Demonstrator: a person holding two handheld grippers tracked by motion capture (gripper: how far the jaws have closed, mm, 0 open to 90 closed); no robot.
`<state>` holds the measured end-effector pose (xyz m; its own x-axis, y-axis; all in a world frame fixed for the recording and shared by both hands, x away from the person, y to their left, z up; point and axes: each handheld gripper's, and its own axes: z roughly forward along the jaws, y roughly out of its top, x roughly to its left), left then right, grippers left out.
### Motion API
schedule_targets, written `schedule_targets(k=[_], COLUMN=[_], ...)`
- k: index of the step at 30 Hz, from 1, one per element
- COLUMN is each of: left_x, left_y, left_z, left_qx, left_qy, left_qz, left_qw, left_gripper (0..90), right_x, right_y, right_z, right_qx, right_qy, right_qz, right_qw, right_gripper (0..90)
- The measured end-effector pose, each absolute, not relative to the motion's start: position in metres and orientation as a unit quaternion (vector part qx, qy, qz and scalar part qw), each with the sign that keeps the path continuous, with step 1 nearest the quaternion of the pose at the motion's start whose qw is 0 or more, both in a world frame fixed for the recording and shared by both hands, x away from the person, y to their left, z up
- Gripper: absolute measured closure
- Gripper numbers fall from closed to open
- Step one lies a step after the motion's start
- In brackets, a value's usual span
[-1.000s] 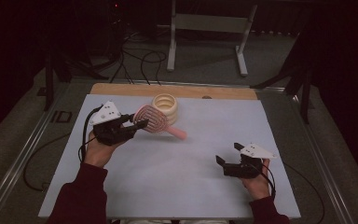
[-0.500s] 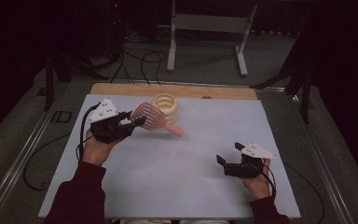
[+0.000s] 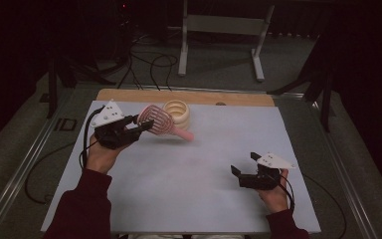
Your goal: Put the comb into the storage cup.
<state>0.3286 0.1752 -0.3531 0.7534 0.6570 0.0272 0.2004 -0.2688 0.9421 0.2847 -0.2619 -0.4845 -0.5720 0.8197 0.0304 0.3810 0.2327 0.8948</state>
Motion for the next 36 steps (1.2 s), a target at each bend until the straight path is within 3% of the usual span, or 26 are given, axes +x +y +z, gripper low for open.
schedule_targets(k=[36], left_x=[0.3351], left_y=[0.1771], left_z=[-0.3454], left_qx=[0.765], left_qy=[0.287], left_qz=[0.235], left_qw=[0.527], left_gripper=[67.0], right_x=[0.2847], right_y=[-0.2629], right_z=[-0.4842], right_qx=[0.402], right_qy=[0.748], right_qz=[0.473], right_qw=[0.234], right_gripper=[9.5])
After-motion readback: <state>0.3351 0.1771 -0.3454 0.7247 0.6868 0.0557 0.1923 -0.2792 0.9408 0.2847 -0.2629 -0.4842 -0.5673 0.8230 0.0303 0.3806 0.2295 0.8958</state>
